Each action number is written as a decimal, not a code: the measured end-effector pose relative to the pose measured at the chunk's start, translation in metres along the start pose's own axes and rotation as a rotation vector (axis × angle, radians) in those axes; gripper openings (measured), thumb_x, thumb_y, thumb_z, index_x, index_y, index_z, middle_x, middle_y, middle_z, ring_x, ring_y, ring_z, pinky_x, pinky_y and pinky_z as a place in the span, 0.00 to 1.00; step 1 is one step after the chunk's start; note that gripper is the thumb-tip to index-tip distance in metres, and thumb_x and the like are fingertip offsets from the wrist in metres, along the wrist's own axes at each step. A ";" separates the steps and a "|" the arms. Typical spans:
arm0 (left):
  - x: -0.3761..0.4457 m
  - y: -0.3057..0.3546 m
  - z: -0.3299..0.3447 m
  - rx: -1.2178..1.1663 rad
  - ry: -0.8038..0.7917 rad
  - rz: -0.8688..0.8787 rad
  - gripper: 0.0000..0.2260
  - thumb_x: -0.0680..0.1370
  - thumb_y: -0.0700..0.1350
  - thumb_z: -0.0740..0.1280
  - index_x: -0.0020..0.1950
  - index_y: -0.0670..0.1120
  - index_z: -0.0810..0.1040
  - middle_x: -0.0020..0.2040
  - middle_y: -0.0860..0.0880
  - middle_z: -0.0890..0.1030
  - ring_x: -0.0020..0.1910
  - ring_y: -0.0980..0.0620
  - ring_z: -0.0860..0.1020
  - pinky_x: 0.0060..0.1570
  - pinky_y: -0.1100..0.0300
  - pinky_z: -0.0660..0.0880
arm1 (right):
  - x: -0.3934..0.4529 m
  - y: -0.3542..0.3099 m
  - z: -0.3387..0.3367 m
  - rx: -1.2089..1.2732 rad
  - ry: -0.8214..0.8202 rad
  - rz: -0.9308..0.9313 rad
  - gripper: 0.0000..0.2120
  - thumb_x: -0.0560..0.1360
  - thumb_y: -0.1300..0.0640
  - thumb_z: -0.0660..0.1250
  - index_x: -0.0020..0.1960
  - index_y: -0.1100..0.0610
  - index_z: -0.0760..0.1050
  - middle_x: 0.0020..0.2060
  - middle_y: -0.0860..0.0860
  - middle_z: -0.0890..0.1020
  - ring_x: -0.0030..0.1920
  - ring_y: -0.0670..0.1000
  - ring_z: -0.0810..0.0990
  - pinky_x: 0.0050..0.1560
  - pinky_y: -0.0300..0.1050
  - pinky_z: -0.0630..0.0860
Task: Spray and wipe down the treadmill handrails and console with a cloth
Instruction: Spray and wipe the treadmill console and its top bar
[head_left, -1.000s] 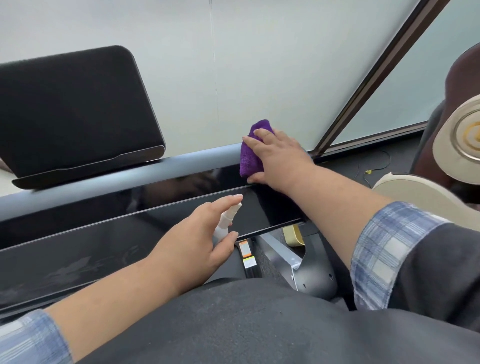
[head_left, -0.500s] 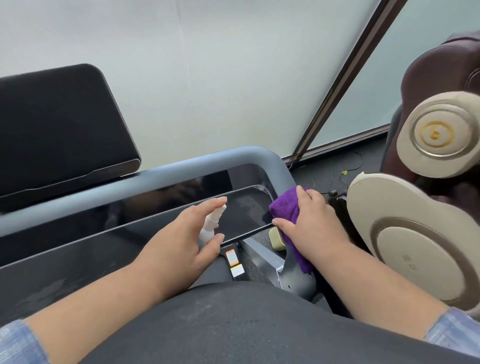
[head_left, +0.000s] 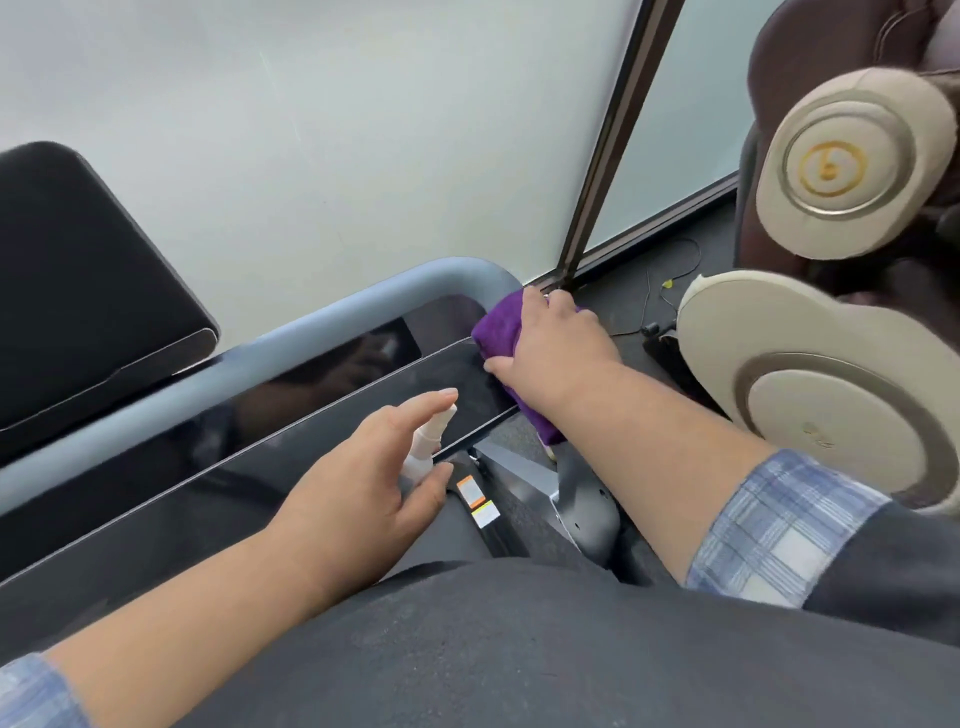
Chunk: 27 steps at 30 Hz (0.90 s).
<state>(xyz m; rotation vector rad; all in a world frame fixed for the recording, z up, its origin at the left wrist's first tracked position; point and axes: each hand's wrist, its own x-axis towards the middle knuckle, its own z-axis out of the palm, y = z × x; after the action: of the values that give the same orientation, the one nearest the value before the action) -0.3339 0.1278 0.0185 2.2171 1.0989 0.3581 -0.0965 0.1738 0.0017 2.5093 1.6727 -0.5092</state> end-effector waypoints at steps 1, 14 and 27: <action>0.004 0.003 0.002 0.001 -0.011 0.012 0.31 0.77 0.54 0.68 0.68 0.80 0.54 0.56 0.62 0.74 0.52 0.58 0.78 0.51 0.53 0.77 | -0.016 0.010 0.006 -0.003 0.014 0.005 0.44 0.72 0.32 0.68 0.75 0.57 0.57 0.67 0.58 0.68 0.63 0.63 0.73 0.62 0.56 0.72; 0.045 0.038 0.023 0.128 -0.173 0.173 0.28 0.77 0.53 0.66 0.69 0.71 0.54 0.59 0.56 0.76 0.49 0.53 0.78 0.48 0.52 0.78 | -0.135 0.089 0.062 0.128 0.055 0.101 0.48 0.73 0.29 0.64 0.81 0.53 0.49 0.75 0.52 0.61 0.65 0.57 0.70 0.64 0.52 0.73; 0.020 0.014 -0.012 0.138 -0.099 0.057 0.30 0.77 0.52 0.68 0.69 0.71 0.54 0.56 0.56 0.78 0.50 0.55 0.78 0.48 0.52 0.78 | 0.001 0.004 0.012 0.119 0.129 -0.015 0.42 0.73 0.31 0.66 0.75 0.57 0.60 0.69 0.55 0.69 0.65 0.62 0.71 0.62 0.57 0.72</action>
<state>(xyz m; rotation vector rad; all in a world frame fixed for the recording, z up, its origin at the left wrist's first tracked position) -0.3191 0.1420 0.0365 2.3643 1.0372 0.1995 -0.0950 0.1697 -0.0107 2.6685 1.7558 -0.4711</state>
